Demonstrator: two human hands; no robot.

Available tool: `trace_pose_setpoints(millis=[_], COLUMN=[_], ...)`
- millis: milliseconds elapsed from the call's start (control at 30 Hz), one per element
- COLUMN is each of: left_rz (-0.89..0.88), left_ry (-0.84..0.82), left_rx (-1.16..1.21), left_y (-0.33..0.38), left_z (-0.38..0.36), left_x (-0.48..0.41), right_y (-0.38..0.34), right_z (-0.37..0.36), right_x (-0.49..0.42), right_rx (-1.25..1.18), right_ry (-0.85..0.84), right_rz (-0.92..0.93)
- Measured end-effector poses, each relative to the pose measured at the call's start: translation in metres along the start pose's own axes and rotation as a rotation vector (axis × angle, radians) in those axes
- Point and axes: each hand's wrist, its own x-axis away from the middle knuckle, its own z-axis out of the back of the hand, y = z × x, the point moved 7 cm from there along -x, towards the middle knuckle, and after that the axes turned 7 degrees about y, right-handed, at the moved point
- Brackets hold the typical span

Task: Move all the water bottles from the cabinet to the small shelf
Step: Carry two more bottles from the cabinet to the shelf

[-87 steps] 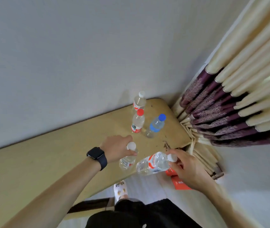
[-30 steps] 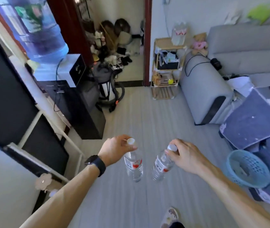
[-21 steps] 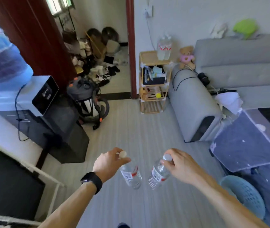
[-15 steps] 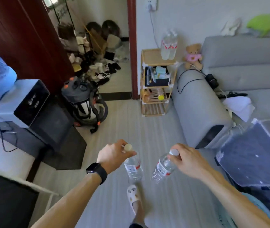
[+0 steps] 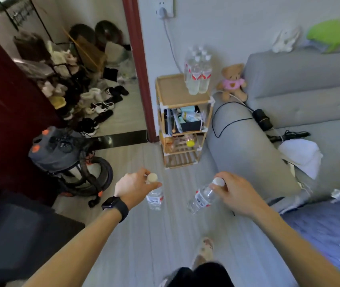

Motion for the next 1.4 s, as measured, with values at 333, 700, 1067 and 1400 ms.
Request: trace_pose_setpoints(millis=[333, 700, 1067, 1400], left_rz=[0.056, 0.065, -0.213, -0.294], left_ry=[0.035, 0.183, -0.053, -0.21], left_rx=[-0.004, 0.254, 0.305, 0.47], left_y=[0.082, 0.125, 0.147, 0.166], left_z=[0.003, 0.061, 0.047, 0.024], left_x=[-0.209, -0.422, -0.623, -0.706], right_y=[0.021, -0.012, -0.053, -0.062], right_z=[0.039, 0.092, 0.07, 0.067], right_x=[-0.253, -0.481, -0.635, -0.716], right_rx=[0.078, 0.077, 0.204, 0.309], right_ry=[-0.115, 0.001, -0.046, 0.097], right_rz=[0.171, 0.23, 0.089, 0.012])
